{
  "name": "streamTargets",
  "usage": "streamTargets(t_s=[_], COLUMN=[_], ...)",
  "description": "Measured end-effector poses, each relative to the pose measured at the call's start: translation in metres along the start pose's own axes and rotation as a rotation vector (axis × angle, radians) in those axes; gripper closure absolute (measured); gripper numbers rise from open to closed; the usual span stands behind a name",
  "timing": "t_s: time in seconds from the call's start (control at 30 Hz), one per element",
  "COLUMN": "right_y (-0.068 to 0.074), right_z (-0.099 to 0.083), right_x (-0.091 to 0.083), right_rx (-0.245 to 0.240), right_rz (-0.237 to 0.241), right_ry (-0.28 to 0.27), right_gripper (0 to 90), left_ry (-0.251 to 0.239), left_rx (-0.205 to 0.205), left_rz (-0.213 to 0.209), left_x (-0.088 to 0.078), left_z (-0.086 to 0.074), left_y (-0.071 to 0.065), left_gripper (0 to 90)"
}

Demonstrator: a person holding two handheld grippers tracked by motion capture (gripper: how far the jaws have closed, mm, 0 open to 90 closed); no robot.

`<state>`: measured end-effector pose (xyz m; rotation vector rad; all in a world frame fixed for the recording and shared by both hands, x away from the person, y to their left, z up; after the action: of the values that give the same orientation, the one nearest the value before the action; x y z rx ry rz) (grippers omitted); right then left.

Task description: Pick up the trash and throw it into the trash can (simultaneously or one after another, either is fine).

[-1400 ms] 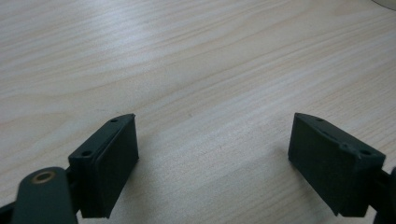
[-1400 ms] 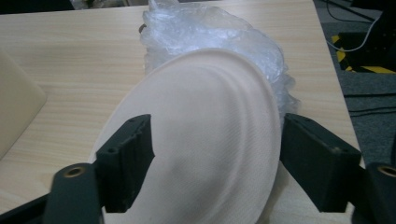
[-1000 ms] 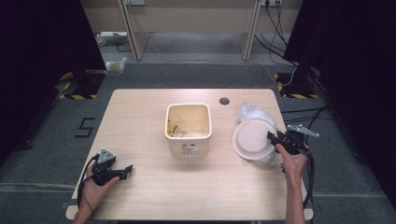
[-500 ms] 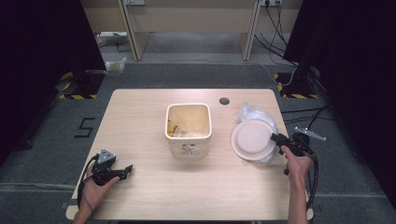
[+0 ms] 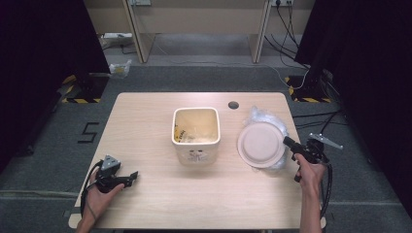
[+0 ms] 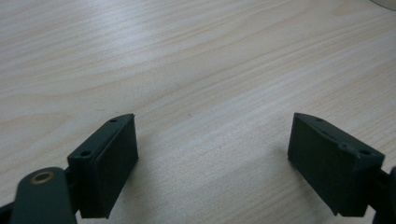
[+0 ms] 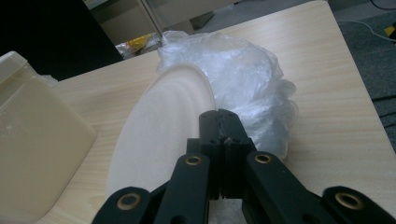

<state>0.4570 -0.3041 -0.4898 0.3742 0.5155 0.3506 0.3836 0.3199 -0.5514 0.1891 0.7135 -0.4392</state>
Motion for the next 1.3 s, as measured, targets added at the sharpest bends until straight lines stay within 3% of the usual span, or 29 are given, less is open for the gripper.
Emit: streamTargets(t_s=[0.17, 0.43, 0.83, 1.3], right_y=[0.003, 0.016, 0.032, 0.053], right_z=[0.001, 0.011, 0.025, 0.048], right_x=[-0.001, -0.011, -0.016, -0.021], right_rx=[-0.02, -0.064, -0.058, -0.102], right_rz=[0.002, 0.044, 0.105, 0.142], right_ry=[-0.01, -0.049, -0.1, -0.131], right_gripper=[90.0, 90.0, 90.0, 90.0], left_ry=[0.0, 0.0, 0.001, 0.0], left_rx=[0.0, 0.0, 0.0, 0.0], left_rz=[-0.001, -0.002, -0.002, -0.002], left_x=[0.0, 0.0, 0.0, 0.0], left_z=[0.0, 0.0, 0.0, 0.0], left_y=[0.0, 0.0, 0.0, 0.0], left_gripper=[15.0, 14.9, 14.8, 14.8])
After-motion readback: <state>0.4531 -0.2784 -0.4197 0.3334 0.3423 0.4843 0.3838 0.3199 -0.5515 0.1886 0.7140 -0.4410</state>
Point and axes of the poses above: each handheld gripper's, and its own axes: x roughly forward along the jaws, z roughly out of its top, y roughly to its left, the point moved 4 cm from there along x, roughly forward along the jaws, and after that the axes turned 3 degrees about x, right-handed, at the moved point
